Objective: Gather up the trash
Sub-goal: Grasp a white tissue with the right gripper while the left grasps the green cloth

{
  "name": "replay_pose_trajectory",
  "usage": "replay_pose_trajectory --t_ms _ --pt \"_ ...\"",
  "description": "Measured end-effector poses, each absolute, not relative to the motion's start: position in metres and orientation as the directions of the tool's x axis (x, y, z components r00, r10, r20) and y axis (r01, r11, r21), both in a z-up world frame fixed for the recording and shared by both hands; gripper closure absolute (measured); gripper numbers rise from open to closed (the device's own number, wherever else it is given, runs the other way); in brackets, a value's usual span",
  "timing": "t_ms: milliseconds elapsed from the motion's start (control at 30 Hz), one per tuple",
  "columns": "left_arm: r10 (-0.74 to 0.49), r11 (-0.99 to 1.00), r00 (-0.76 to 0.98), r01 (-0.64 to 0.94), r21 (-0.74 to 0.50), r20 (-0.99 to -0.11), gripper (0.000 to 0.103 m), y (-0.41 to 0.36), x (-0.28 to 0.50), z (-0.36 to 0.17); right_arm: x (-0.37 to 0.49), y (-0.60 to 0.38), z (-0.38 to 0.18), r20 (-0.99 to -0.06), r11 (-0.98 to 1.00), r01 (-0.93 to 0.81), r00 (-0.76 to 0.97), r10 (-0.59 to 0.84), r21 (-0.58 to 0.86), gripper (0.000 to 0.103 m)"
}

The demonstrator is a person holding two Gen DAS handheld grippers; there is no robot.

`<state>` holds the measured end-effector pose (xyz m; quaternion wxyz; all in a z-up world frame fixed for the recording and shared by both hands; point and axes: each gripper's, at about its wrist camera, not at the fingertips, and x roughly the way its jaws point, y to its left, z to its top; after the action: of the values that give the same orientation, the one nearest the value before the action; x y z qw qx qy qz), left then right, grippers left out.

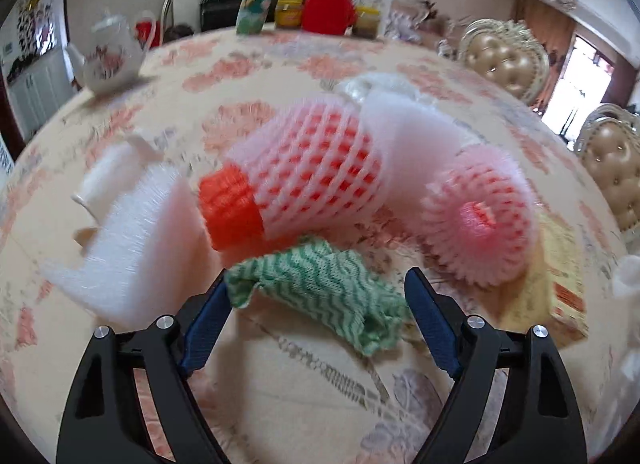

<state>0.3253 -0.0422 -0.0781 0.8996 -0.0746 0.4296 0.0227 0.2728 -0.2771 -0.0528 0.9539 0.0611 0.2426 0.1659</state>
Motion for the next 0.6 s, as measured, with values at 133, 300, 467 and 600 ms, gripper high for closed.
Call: replay_pose_trajectory --t_ms 133,300,467,600 --pt "-0.038 0.988 0.620 -0.097 -0.124 -0.784 0.026 -0.044 0.333 -0.081 0.273 -0.278 -0.055 -0.441 0.935 -0.292 0.826 0.352 0.200 0.063" --pt "-0.044 0.994 0.624 -0.053 -0.098 -0.780 0.065 -0.046 0.325 -0.079 0.272 -0.282 -0.058 -0.449 0.936 -0.276 0.823 0.347 0.217 0.063" --pt "-0.119 0.989 0.648 0.009 -0.149 -0.752 0.070 -0.039 0.295 -0.075 0.265 -0.274 -0.059 -0.477 0.942 -0.272 0.813 0.333 0.195 0.063" --pt "-0.143 0.988 0.682 0.059 -0.141 -0.717 0.070 -0.039 0.259 -0.068 0.258 -0.266 -0.064 -0.510 0.945 -0.263 0.796 0.326 0.193 0.063"
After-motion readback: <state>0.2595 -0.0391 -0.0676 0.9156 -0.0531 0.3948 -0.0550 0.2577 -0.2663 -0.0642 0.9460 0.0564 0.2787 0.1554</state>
